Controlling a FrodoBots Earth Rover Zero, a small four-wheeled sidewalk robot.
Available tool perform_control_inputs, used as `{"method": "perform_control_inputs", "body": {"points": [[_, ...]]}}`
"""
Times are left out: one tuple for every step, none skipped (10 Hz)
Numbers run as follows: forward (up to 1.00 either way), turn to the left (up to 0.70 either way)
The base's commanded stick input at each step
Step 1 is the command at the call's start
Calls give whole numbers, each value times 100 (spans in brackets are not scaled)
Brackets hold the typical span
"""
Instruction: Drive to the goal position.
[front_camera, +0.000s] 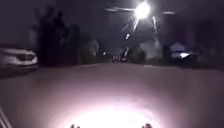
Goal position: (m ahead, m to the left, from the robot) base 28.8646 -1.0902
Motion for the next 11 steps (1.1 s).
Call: {"method": "perform_control_inputs", "body": {"points": [[100, 0], [100, 0], [100, 0], [100, 0], [100, 0], [100, 0], [100, 0], [100, 0], [100, 0], [100, 0], [100, 0]]}}
